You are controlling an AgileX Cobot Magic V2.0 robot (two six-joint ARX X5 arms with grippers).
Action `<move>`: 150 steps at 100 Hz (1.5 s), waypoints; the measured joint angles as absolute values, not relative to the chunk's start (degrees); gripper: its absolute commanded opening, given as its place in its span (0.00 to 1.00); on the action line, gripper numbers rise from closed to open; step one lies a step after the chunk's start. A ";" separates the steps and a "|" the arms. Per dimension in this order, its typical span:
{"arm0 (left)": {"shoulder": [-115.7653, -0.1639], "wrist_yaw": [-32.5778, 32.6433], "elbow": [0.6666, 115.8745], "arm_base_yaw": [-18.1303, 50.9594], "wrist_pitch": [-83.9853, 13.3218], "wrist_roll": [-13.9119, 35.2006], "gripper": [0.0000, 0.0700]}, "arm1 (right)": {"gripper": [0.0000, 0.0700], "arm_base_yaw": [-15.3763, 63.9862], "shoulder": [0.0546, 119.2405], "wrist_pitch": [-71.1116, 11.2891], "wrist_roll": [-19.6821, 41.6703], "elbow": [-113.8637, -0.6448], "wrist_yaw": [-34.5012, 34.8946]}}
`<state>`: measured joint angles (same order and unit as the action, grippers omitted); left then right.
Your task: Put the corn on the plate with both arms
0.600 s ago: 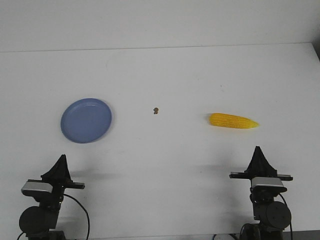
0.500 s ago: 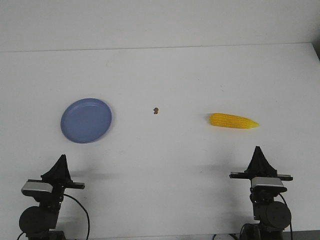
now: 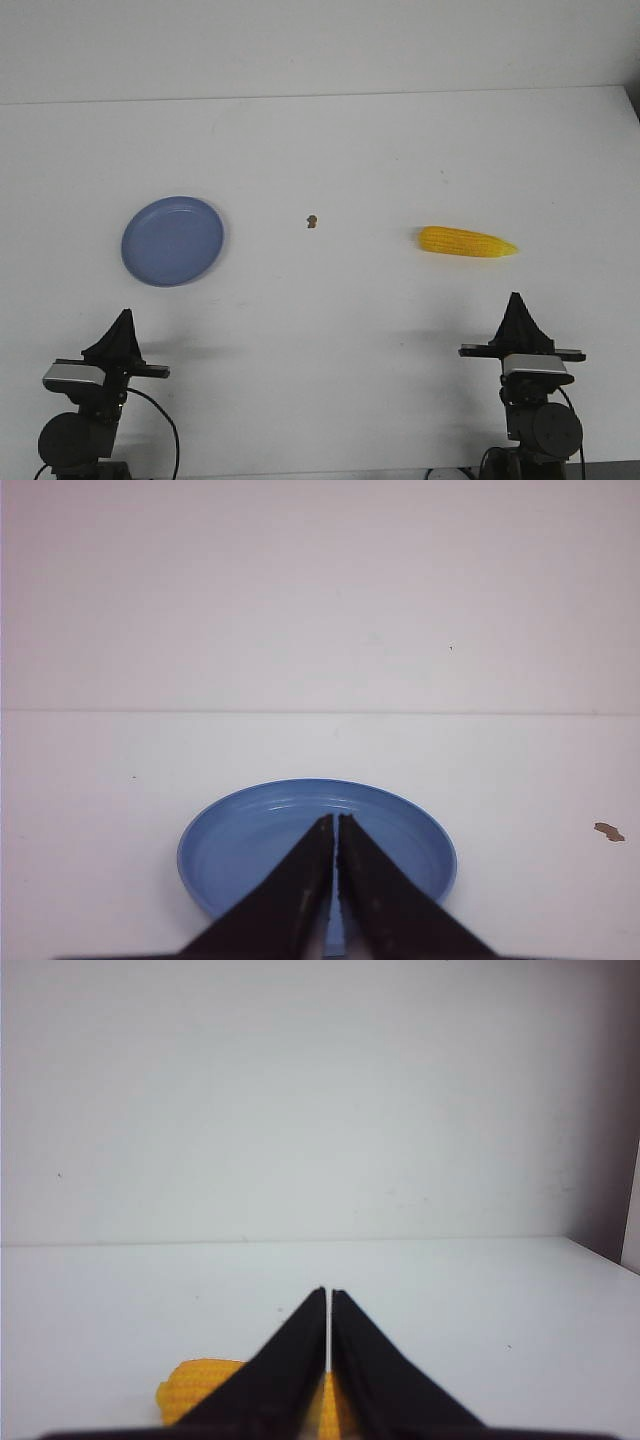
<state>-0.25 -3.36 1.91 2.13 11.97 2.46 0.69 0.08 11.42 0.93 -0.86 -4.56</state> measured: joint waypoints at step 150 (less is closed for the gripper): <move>-40.77 -1.32 54.30 2.13 -39.16 5.30 0.02 | 0.02 0.71 30.50 -43.00 0.95 -47.09 -3.53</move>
